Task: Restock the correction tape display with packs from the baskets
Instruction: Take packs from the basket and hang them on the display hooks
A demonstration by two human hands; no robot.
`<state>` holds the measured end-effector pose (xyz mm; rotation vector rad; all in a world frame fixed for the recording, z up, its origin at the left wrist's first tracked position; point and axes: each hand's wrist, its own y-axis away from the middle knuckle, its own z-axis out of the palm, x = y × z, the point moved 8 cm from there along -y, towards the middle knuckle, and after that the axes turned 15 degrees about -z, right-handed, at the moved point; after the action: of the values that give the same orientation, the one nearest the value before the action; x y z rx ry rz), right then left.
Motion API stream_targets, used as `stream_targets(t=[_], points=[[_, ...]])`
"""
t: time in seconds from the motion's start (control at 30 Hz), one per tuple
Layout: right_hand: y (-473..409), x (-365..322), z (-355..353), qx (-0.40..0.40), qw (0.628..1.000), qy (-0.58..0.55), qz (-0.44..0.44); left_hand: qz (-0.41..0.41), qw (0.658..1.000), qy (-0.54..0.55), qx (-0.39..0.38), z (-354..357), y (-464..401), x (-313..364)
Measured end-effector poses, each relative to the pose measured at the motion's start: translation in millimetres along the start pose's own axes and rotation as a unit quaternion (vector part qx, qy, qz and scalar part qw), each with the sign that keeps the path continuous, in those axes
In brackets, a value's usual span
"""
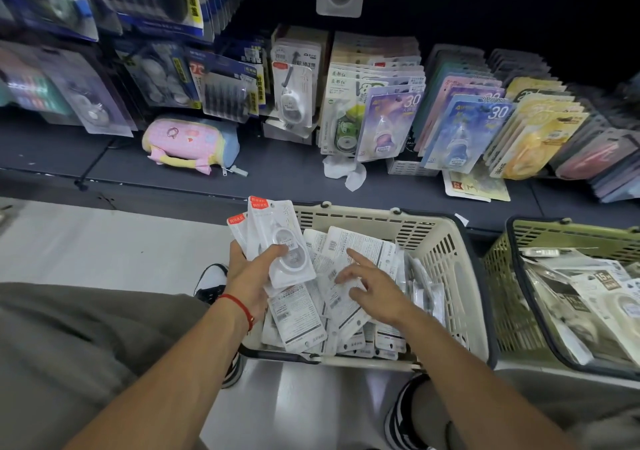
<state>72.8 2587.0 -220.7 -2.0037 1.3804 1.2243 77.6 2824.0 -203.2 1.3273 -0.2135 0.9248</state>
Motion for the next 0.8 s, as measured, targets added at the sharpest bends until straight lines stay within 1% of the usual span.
stream_targets(t=[0.1, 0.17, 0.23, 0.27, 0.3, 0.33, 0.37, 0.43, 0.5, 0.53, 0.7, 0.77, 0.8], points=[[1, 0, -13, 0.021, 0.991, -0.11, 0.068, 0.017, 1.0, -0.013, 0.002, 0, 1, 3], [3, -6, -21, 0.045, 0.978, -0.187, 0.083, 0.028, 0.999, -0.026, 0.001, -1, 2, 5], [2, -5, -29, 0.078, 0.948, -0.296, 0.087, 0.036, 0.999, -0.035, 0.0, -1, 2, 7], [1, -6, -32, 0.078, 0.941, -0.319, 0.081, 0.039, 0.999, -0.034, -0.001, -2, 1, 7], [0, -7, -37, 0.073, 0.95, -0.294, 0.077, 0.042, 0.999, -0.033, -0.002, -2, 1, 8], [-1, -9, -44, 0.075, 0.964, -0.245, 0.075, 0.045, 0.998, -0.035, -0.002, -3, 1, 9], [-2, -11, -53, 0.094, 0.975, -0.192, 0.068, 0.048, 0.998, -0.04, -0.003, -3, 0, 10], [-6, -14, -80, 0.171, 0.978, -0.105, 0.052, 0.054, 0.997, -0.054, -0.007, -2, 1, 11], [-9, -24, -104, 0.221, 0.972, -0.06, 0.043, 0.057, 0.995, -0.073, -0.018, 2, 3, 10], [-12, -29, -114, 0.228, 0.971, -0.057, 0.04, 0.058, 0.995, -0.079, -0.03, 5, 4, 9], [-32, -55, -135, 0.21, 0.971, -0.109, 0.044, 0.073, 0.986, -0.085, -0.123, 46, 25, 14], [-42, -72, -143, 0.211, 0.974, -0.08, 0.029, 0.096, 0.984, -0.077, -0.131, 61, 35, 27], [-47, -84, -147, 0.21, 0.976, -0.048, 0.015, 0.106, 0.983, -0.073, -0.135, 68, 39, 35]])
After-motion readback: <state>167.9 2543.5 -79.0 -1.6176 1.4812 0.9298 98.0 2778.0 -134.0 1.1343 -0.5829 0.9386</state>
